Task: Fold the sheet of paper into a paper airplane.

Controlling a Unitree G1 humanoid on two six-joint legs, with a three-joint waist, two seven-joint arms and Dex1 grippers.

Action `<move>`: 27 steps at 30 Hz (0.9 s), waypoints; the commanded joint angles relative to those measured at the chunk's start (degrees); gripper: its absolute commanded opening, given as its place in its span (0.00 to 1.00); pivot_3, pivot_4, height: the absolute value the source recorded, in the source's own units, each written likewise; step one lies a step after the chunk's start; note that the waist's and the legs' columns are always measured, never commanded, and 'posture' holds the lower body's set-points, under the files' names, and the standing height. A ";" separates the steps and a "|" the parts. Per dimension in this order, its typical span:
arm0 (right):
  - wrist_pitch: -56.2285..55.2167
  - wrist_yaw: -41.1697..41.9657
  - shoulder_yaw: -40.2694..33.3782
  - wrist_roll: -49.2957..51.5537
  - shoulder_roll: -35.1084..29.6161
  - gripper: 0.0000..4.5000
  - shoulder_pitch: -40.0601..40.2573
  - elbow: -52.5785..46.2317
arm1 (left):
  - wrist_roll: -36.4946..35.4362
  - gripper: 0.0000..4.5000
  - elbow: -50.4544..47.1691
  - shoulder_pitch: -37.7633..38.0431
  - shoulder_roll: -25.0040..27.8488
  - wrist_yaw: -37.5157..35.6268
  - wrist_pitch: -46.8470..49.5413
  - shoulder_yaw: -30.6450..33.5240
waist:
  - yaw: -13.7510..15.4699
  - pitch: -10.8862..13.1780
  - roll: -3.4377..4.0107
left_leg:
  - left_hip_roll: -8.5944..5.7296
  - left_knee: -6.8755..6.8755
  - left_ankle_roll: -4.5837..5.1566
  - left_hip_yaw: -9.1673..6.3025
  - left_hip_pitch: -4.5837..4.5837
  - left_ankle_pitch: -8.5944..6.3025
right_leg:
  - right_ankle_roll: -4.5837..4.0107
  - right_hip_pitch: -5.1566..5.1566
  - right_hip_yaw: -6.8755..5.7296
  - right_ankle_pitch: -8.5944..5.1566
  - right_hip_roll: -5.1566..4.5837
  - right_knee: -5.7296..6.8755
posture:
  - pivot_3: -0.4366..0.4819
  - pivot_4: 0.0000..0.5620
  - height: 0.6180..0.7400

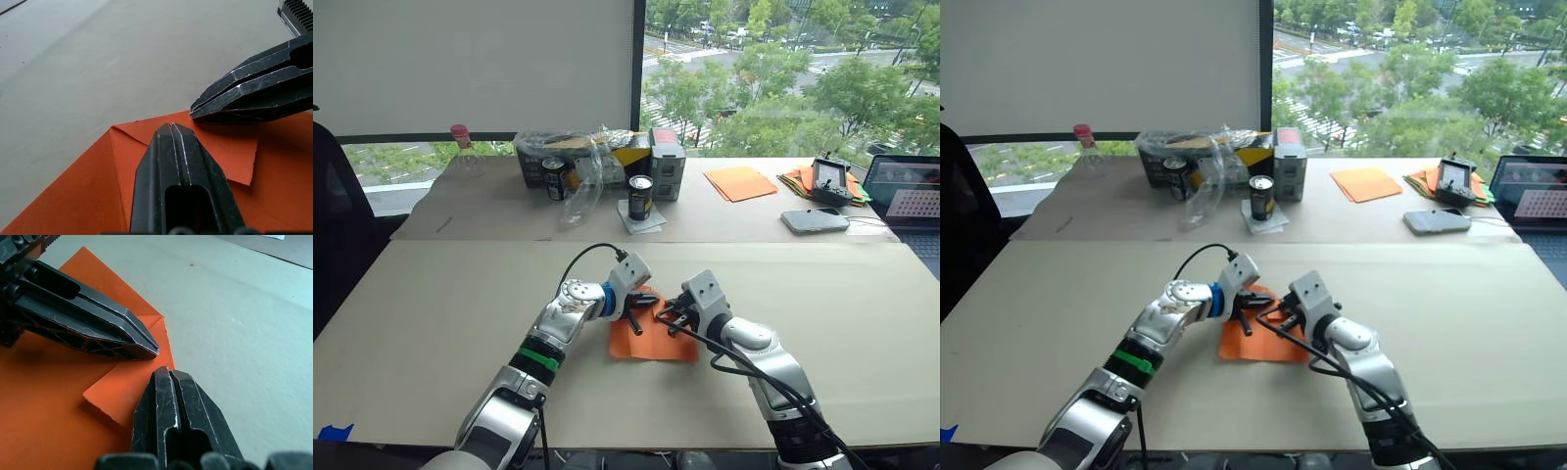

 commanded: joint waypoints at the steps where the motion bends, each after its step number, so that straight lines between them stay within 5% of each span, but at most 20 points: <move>1: -1.15 -1.16 1.03 0.23 0.45 0.00 0.49 1.56 | 0.87 0.00 2.30 -0.42 -0.49 0.33 0.01 -0.79 | 0.00 0.00 0.00 | 0.00 0.00 0.00 0.00 0.01 0.00 | 0.00 0.01 0.00 0.00 0.00 0.00 | 0.48 0.27 0.43; 21: 6.19 -2.80 -6.76 6.90 -5.20 0.00 16.98 -12.49 | 1.33 0.00 7.42 -1.55 -2.31 -0.07 -4.11 -1.44 | 0.89 -0.14 -0.03 | 0.00 0.01 0.03 -0.02 0.10 -0.01 | 0.06 0.19 -0.03 -0.03 -0.01 -0.05 | 0.48 0.27 0.43; 27: 2.50 -2.65 -9.86 12.40 -2.93 0.00 13.47 -18.03 | 1.39 0.00 8.42 -2.15 -2.69 -0.23 -4.80 -1.40 | 1.06 -0.13 -0.03 | 0.00 0.01 0.04 -0.02 0.09 -0.02 | 0.08 0.19 -0.02 -0.05 -0.01 -0.06 | 0.48 0.27 0.43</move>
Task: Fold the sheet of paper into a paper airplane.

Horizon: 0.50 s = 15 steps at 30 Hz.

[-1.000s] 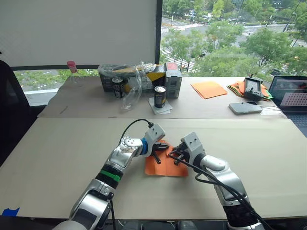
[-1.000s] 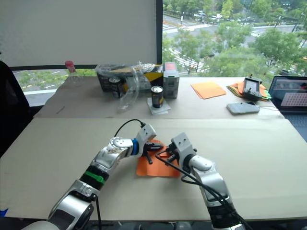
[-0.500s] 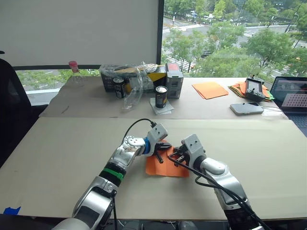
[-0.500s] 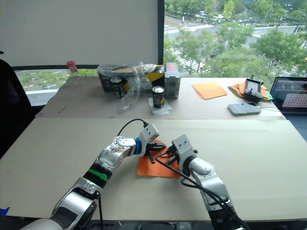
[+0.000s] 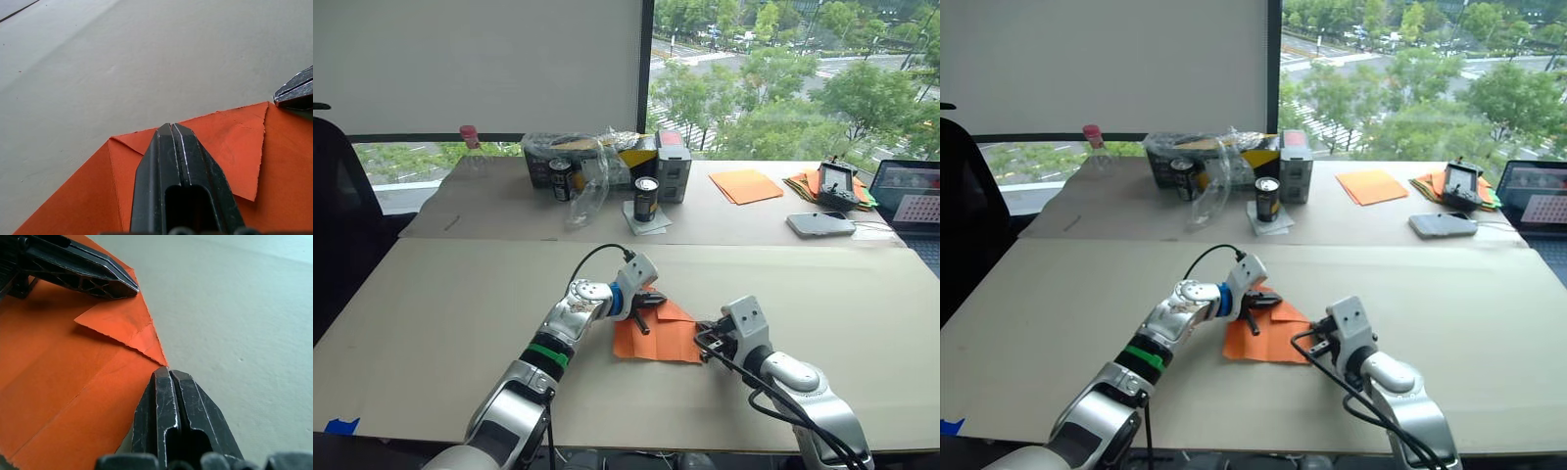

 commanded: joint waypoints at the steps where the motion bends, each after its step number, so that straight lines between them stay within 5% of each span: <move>1: -1.48 0.10 -1.99 3.94 1.41 0.00 -2.65 -3.72 | 1.16 0.00 1.82 0.19 -0.26 -0.38 -0.21 -1.01 | -0.07 0.00 0.00 | 0.00 0.00 0.00 0.00 -0.02 0.00 | 0.00 -0.04 0.01 0.00 0.00 0.00 | 0.48 0.27 0.43; 15: -3.72 -2.69 3.62 2.58 4.59 0.00 -6.16 10.31 | 1.45 0.00 3.50 -0.37 -3.06 1.44 -3.92 -0.55 | -0.10 0.00 0.01 | 0.00 -0.03 0.01 0.01 -0.10 0.00 | -0.02 -0.16 0.02 0.01 0.00 0.01 | 0.48 0.27 0.43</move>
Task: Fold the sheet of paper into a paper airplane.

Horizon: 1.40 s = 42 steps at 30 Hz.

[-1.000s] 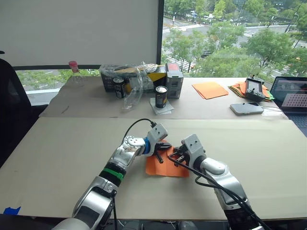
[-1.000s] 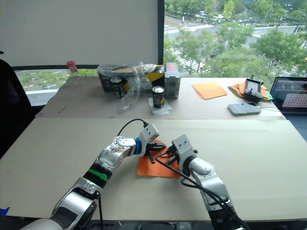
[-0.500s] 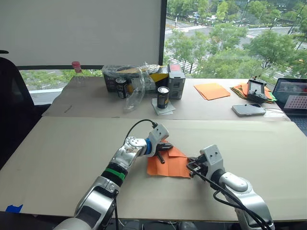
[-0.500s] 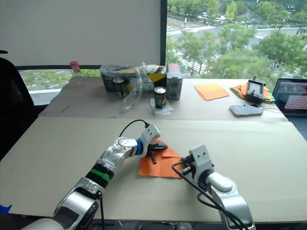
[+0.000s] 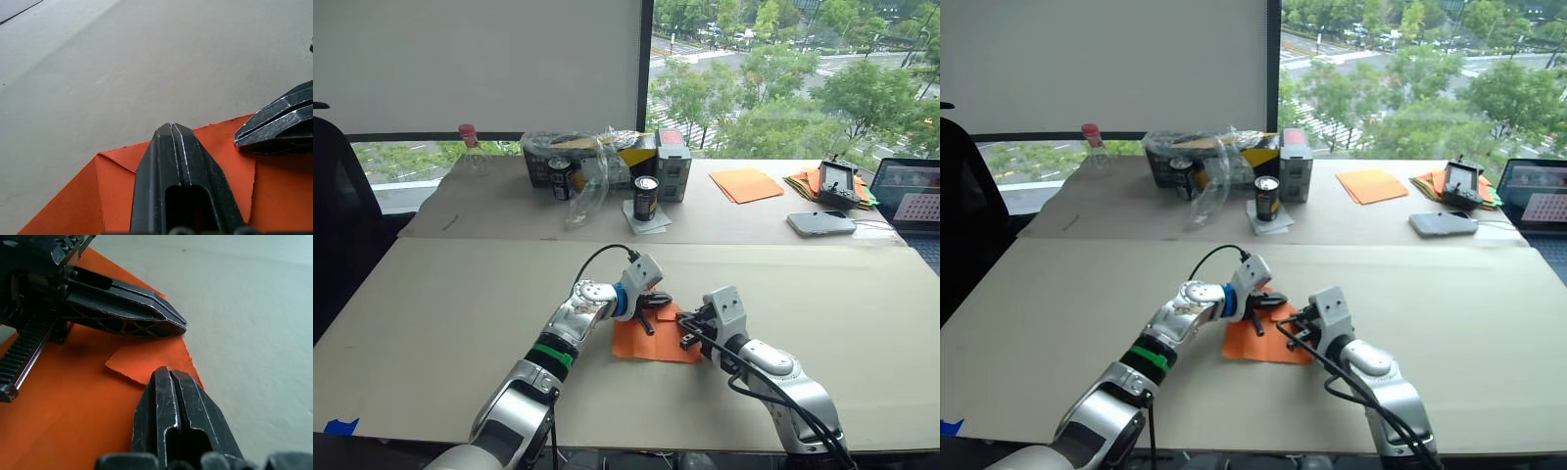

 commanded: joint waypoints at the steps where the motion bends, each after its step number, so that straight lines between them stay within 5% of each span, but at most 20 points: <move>1: -1.83 -0.76 0.11 0.04 0.81 0.00 0.31 3.16 | 1.65 0.00 1.68 -0.30 -0.77 1.24 -0.24 -0.89 | 0.00 0.00 0.00 | 0.00 0.00 0.00 0.00 0.01 0.00 | 0.00 0.01 0.00 0.00 0.00 0.00 | 0.48 0.27 0.43; 14: -0.12 -3.43 0.45 -1.30 -0.73 0.00 -1.38 5.92 | 3.02 0.00 6.77 -1.67 4.74 6.60 -2.37 3.71 | -1.02 -0.03 0.00 | 0.03 -0.01 0.00 0.00 0.11 0.00 | 0.00 0.07 -0.01 0.00 0.03 0.04 | 0.48 0.27 0.43; 21: -3.95 -0.76 2.05 -1.31 -1.87 0.00 -5.03 8.44 | -3.88 0.00 -2.15 -1.28 5.49 6.31 -1.10 11.52 | -1.06 -0.01 -0.01 | 0.02 0.01 0.00 0.00 0.04 0.00 | 0.00 -0.01 -0.01 0.00 0.03 0.04 | 0.48 0.27 0.43; 33: -7.71 4.21 9.54 -4.44 -2.96 0.00 -9.15 13.11 | -18.65 0.00 -24.00 4.59 9.58 11.43 31.58 24.49 | -2.31 0.00 0.00 | 0.06 -0.22 -0.06 -0.01 0.05 0.03 | -0.01 -0.12 0.01 0.01 0.05 0.04 | 0.48 0.27 0.43; 39: -8.57 5.85 11.17 -5.72 -2.97 0.00 -10.19 14.41 | -21.80 0.50 -27.69 6.74 9.42 13.98 41.21 24.62 | -2.45 0.00 0.00 | 0.06 -0.27 -0.13 -0.01 0.12 0.07 | -0.03 -0.07 0.02 0.01 0.05 0.05 | 0.48 0.27 0.43; 42: -8.20 5.93 10.58 -5.87 -2.89 0.00 -10.54 14.20 | -21.97 0.56 -28.23 8.01 8.82 16.44 43.00 25.11 | -2.62 -0.01 0.00 | 0.07 -0.34 -0.17 -0.01 0.14 0.09 | -0.03 -0.09 0.03 0.01 0.06 0.05 | 0.48 0.27 0.43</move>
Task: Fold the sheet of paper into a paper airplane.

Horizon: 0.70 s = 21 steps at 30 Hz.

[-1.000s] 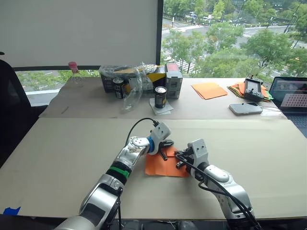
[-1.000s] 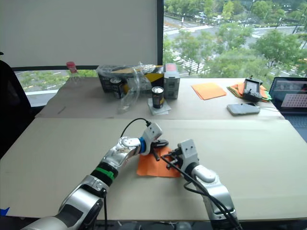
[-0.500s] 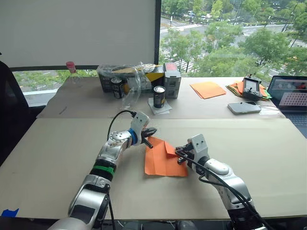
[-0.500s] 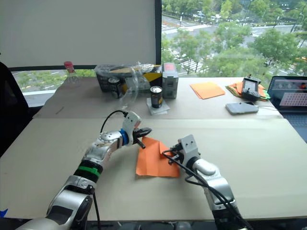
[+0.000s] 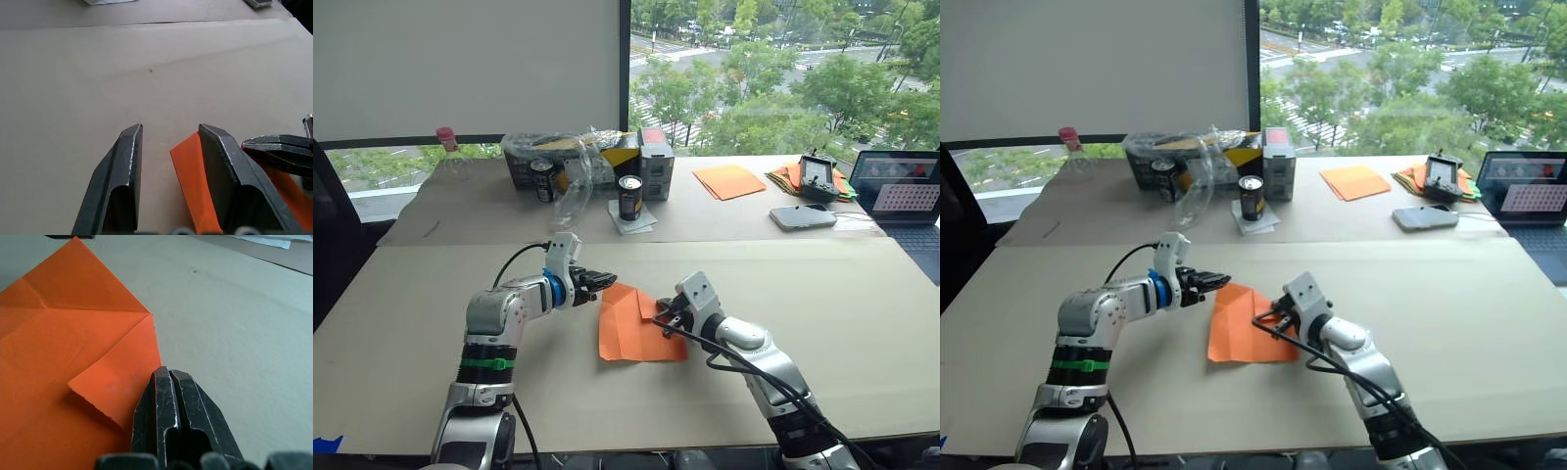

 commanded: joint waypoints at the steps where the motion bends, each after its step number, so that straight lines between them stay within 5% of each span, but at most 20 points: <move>1: 0.97 1.02 1.71 -0.30 0.31 0.00 0.32 1.23 | -1.47 0.56 -2.66 0.94 -0.36 2.39 2.21 1.20 | -0.08 0.00 0.00 | 0.00 -0.04 -0.01 0.00 0.01 0.01 | 0.00 -0.01 0.01 0.00 0.00 0.00 | 0.48 0.27 0.43; 6: 0.90 0.88 1.67 -0.60 0.42 0.00 1.06 0.89 | -2.83 0.56 -5.56 2.32 -1.24 3.86 4.29 0.85 | 0.08 0.00 0.00 | 0.01 -0.07 -0.05 0.00 0.00 0.03 | -0.01 -0.03 0.02 0.01 0.00 0.00 | 0.48 0.27 0.43; 14: 1.19 0.15 0.95 -0.75 0.67 0.00 0.33 0.58 | -3.85 0.01 -7.06 2.09 -0.65 4.80 3.86 0.39 | 0.14 0.00 0.00 | 0.01 -0.08 -0.06 0.01 0.01 0.03 | -0.02 -0.02 0.03 0.01 0.00 -0.01 | 0.48 0.27 0.43; 21: 4.07 -1.50 -1.78 -0.08 0.51 0.00 -3.09 -4.13 | 2.94 0.01 -7.24 1.38 5.98 -2.46 -9.98 -11.12 | 0.32 0.02 0.01 | 0.00 -0.08 -0.08 0.01 -0.04 0.04 | -0.04 -0.07 0.04 0.01 0.00 0.00 | 0.48 0.27 0.43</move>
